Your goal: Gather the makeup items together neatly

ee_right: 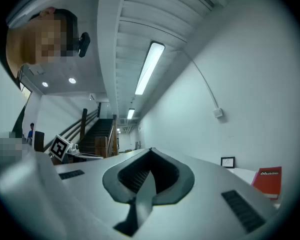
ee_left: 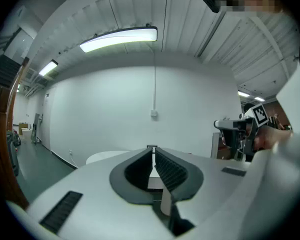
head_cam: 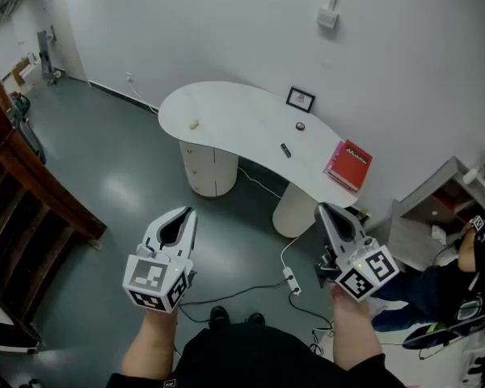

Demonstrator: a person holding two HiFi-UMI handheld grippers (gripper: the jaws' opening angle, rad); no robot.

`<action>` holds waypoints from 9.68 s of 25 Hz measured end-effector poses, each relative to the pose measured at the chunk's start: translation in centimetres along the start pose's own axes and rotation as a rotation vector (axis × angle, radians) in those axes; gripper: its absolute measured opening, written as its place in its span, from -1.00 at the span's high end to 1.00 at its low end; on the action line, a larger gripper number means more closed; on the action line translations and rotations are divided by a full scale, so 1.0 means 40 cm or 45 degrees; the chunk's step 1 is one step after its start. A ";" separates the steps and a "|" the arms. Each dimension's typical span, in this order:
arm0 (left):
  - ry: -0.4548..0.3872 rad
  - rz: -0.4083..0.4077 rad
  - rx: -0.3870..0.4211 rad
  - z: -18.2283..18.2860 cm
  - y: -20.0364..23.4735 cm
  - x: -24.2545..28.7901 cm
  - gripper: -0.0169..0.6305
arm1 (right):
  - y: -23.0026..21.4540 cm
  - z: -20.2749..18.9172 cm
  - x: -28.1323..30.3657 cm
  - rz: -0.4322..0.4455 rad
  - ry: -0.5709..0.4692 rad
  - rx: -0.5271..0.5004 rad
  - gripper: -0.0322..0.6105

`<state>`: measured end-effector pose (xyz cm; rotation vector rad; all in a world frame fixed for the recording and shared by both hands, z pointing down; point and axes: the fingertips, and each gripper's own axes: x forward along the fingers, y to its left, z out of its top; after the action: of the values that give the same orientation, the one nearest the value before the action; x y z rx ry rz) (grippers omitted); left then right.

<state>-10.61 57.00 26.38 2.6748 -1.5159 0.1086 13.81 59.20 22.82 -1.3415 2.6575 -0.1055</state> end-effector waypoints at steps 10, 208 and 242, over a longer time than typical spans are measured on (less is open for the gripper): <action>-0.001 -0.004 -0.005 0.000 -0.001 -0.014 0.87 | 0.004 -0.005 0.008 0.008 0.004 0.011 0.79; 0.903 -0.404 0.175 -0.696 0.952 1.844 0.49 | -1.097 -0.496 1.372 -0.400 0.406 0.633 0.79; 0.916 -0.287 0.168 -0.691 0.986 1.797 0.54 | -1.061 -0.527 1.439 -0.314 0.457 0.665 0.79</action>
<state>-8.44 -22.05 61.48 2.4406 -0.9985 1.0504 10.13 -12.53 42.83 -1.5515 2.4322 -1.0785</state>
